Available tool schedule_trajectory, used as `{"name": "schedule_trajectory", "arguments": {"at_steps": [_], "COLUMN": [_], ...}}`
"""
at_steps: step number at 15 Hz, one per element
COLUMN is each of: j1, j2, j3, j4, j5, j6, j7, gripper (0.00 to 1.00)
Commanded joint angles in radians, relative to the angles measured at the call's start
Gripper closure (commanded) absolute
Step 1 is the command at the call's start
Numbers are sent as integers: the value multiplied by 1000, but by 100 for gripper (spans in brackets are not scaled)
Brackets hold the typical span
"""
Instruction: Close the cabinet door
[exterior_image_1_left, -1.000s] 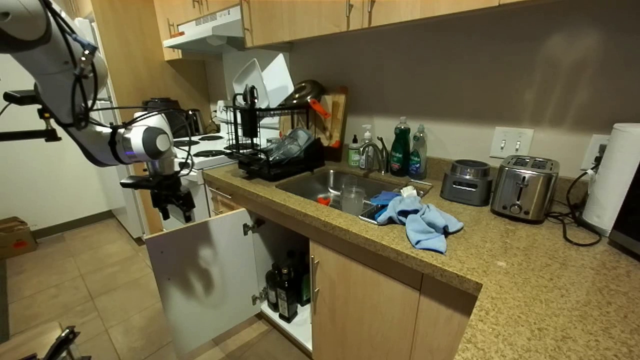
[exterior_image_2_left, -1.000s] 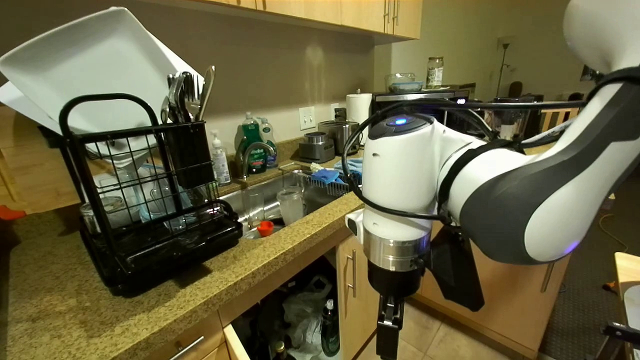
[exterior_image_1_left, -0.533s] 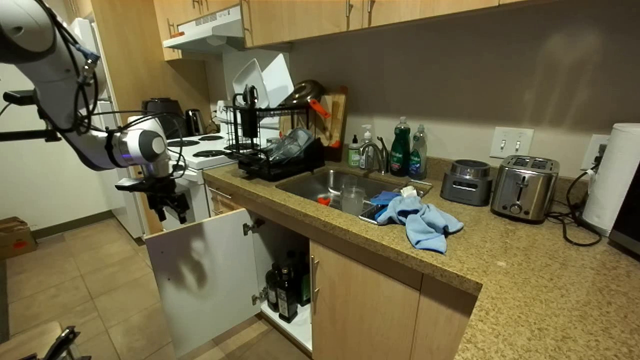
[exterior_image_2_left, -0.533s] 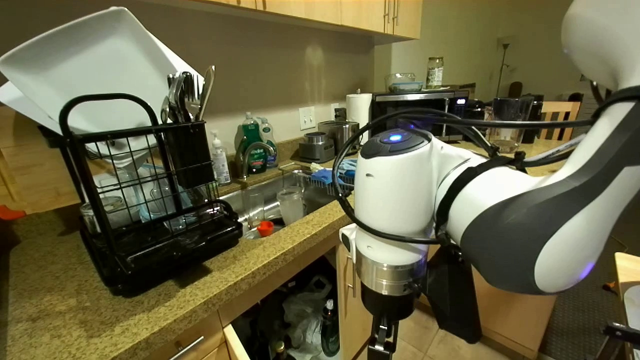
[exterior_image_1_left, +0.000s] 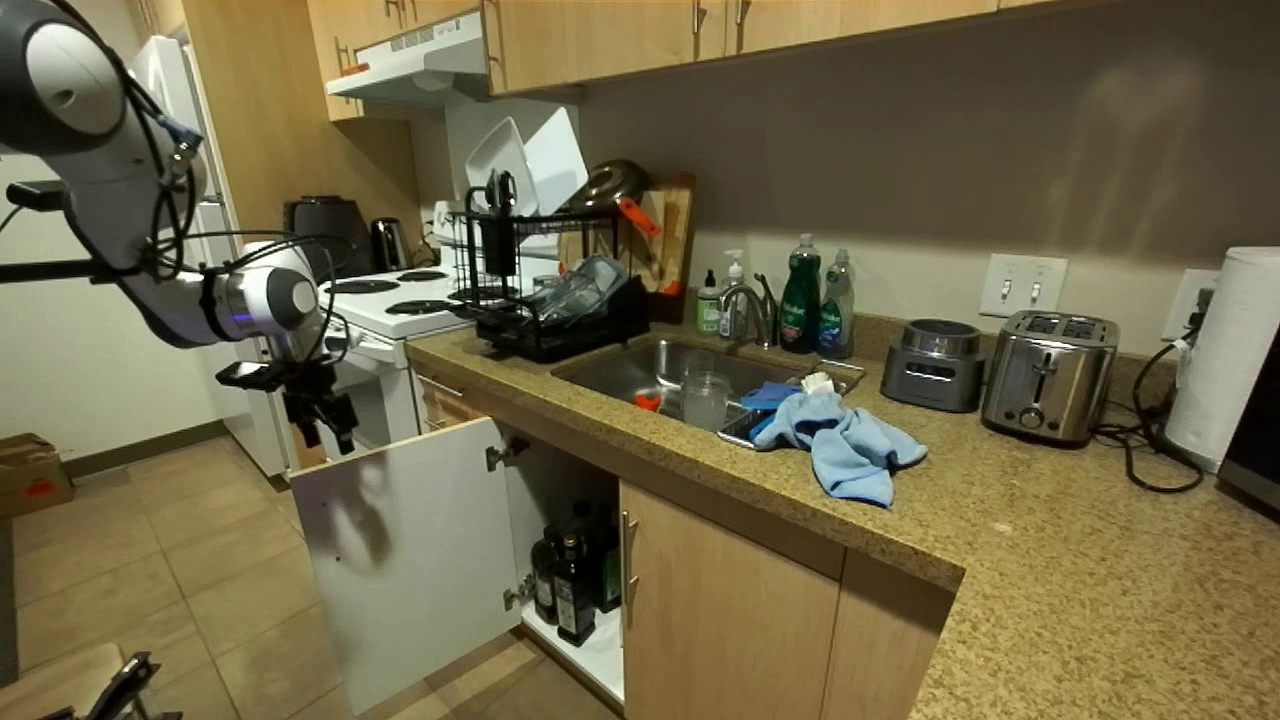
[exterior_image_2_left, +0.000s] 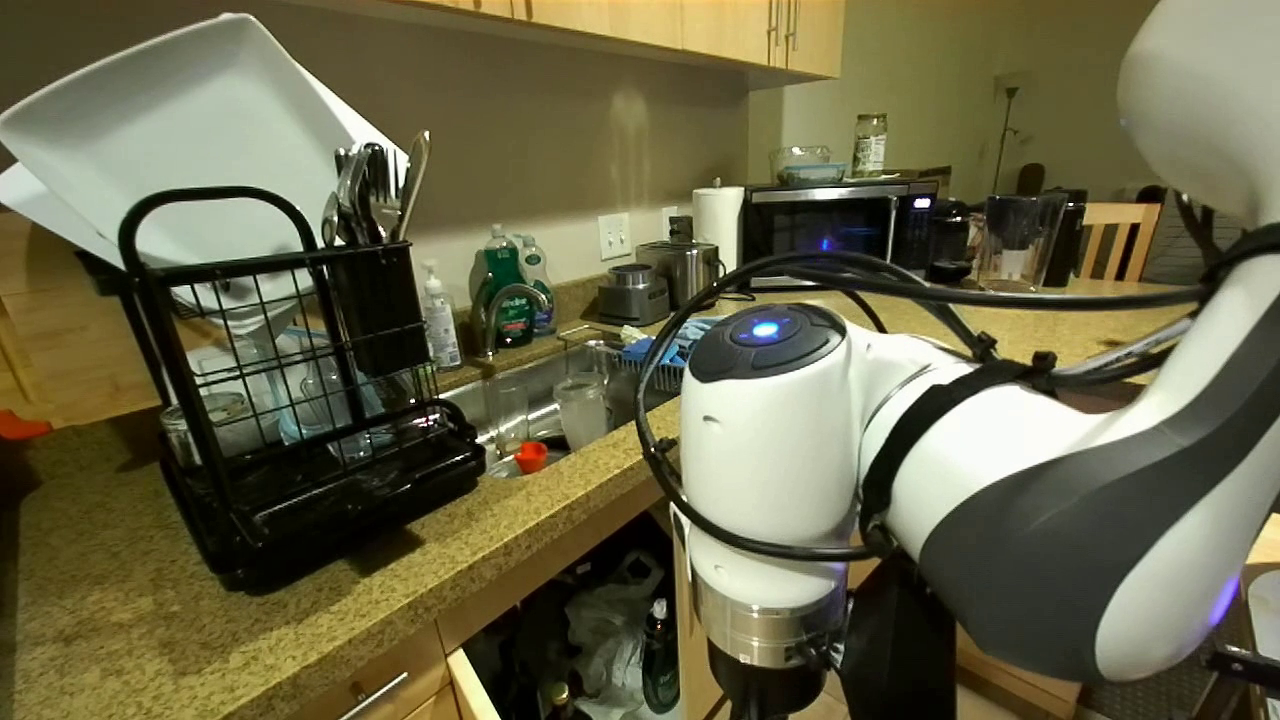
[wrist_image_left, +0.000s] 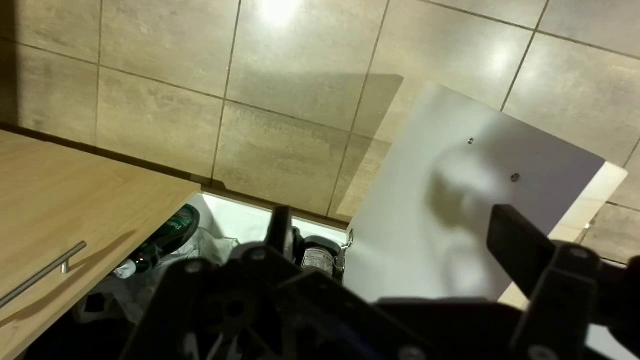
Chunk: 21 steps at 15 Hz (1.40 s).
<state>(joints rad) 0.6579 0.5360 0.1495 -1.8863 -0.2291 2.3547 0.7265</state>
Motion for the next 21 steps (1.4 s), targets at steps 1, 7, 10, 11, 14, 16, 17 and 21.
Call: {"name": "schedule_trajectory", "arguments": {"at_steps": [1,7,10,11,14,16,17,21], "j1": [8,9,9,9,5,12,18,52], "j2": [9,16,16,16,40,81,102,209], "j3": [-5,-6,-6,-6,-1,-4,-8,-17], "j4": [16,23,23,23,38,74,94,225], "j5": [5,6,6,6,17,17,16,25], "j6": [-4,-4,-4,-4,1,4,2,2], "j7": [-3,-3,-3,-3,-9,0,8,21], "gripper": [0,0,0,0,0,0,0,0]}}
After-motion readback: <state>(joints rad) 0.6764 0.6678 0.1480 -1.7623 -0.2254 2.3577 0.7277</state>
